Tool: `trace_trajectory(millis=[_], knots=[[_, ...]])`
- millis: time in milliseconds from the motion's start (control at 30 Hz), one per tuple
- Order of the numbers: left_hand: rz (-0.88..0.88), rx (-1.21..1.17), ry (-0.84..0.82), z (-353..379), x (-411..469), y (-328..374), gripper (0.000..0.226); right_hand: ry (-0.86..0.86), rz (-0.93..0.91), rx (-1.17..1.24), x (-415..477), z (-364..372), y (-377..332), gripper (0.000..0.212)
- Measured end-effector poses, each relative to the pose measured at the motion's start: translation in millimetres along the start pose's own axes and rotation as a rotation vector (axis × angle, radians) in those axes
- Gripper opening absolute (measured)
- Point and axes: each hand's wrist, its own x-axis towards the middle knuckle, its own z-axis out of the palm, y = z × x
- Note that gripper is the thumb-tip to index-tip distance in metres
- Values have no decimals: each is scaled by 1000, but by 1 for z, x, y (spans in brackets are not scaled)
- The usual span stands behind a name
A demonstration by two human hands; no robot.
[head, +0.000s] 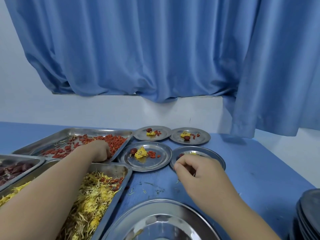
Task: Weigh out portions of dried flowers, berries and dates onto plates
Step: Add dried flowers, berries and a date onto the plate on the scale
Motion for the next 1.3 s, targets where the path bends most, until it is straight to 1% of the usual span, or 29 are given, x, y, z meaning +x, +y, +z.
trace_trajectory(millis=[67, 167, 300, 400, 467, 567, 600, 700, 833, 933, 1000, 1067, 1200, 1300], knots=[[-14, -37, 13, 1, 0, -3, 29, 3, 3, -11, 0, 0, 1, 25], [-28, -87, 12, 2, 0, -6, 30, 5, 7, 5, 1, -1, 0, 24], [-45, -106, -33, -2, 2, -4, 22, 50, 5, 58, 3, -4, -2, 23], [-26, -142, 29, -8, 4, 3, 10, 84, 4, 60, 3, -5, -1, 23], [-16, -145, 27, -8, 3, 9, 23, 89, 0, 53, 3, -4, 0, 22], [-5, -95, -99, -7, 2, 14, 42, 82, -3, 23, 2, -3, 1, 24], [-5, -67, -130, -7, 2, 15, 42, 81, -3, 20, 2, -3, 2, 24], [-21, -12, -169, -11, 1, 16, 34, 82, 1, 14, 3, -2, 3, 23], [-89, -80, -262, -21, 2, 4, 29, 76, 9, 23, 4, -2, 3, 23], [-69, -165, -294, -22, 8, -4, 22, 77, 12, 15, 4, -3, 3, 24], [-53, -188, -279, -21, 9, -2, 32, 79, 10, 12, 4, -3, 3, 25], [-36, -173, -311, -19, 8, 0, 44, 81, 7, 9, 4, -2, 4, 24], [-43, -120, -382, -20, 8, 0, 34, 81, -4, 4, 4, -1, 4, 25], [-56, -89, -373, -18, 10, -2, 32, 81, -7, 0, 4, 0, 5, 26]])
